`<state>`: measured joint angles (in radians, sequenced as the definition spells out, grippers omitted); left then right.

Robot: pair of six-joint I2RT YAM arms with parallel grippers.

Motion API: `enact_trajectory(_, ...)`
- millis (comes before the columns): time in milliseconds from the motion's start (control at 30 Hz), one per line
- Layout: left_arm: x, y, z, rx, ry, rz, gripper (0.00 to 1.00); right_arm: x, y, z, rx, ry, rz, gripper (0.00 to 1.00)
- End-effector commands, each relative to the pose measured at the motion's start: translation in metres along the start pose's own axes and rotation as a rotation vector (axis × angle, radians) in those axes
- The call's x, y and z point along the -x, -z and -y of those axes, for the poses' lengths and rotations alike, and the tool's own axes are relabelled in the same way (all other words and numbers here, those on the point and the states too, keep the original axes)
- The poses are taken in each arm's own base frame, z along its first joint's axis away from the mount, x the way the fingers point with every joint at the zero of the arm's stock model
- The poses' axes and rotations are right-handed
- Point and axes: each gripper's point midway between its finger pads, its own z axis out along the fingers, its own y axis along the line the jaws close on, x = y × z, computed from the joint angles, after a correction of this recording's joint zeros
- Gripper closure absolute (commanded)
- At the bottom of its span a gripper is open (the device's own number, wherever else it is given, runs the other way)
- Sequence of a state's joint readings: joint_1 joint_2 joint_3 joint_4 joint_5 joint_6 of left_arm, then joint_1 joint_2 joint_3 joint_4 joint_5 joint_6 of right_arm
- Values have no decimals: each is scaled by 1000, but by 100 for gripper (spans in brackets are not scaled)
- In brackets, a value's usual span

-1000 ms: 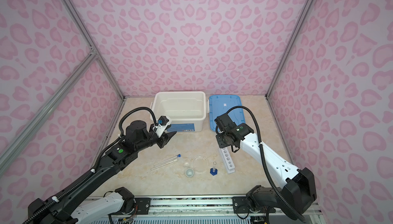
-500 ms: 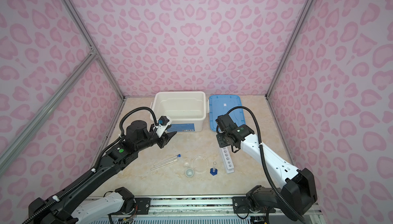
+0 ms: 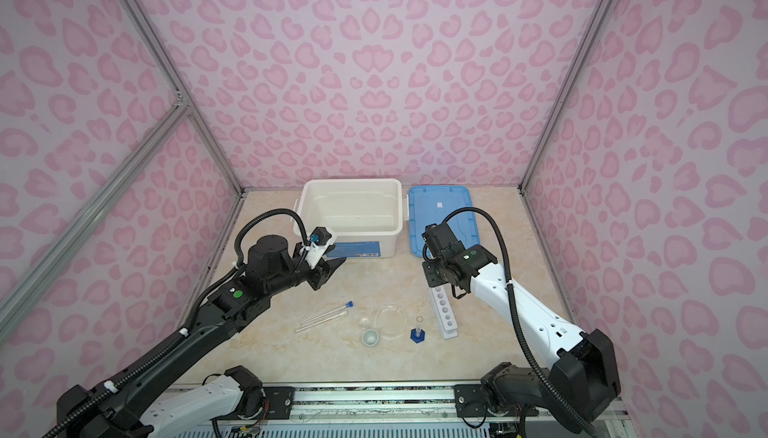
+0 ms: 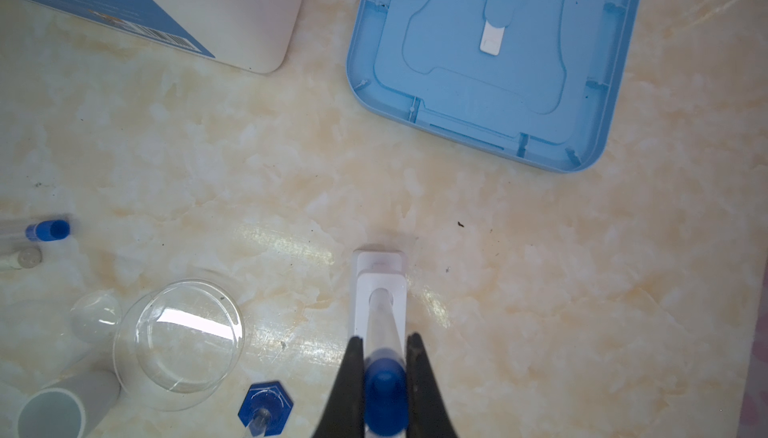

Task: Organize the chemistry lab equipment

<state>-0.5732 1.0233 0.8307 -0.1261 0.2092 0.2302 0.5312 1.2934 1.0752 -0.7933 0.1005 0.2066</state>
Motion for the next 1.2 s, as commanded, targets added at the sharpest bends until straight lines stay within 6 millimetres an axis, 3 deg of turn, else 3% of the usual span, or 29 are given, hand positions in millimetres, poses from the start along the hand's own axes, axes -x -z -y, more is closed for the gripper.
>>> enact_trajectory(0, 9, 3, -1, 1, -11, 23, 52, -11, -3, 0, 8, 5, -39, 91)
enact_trajectory(533, -6, 5, -2, 23, 21, -25, 52, -10, 11, 4, 16, -13, 6, 81)
enact_trajectory(900, -12, 7, -1, 19, 30, -42, 52, -9, 9, 0, 34, -11, 7, 79)
enact_trajectory(1167, -47, 6, 25, -118, 27, -149, 50, 9, 21, -1, 39, 2, 41, 76)
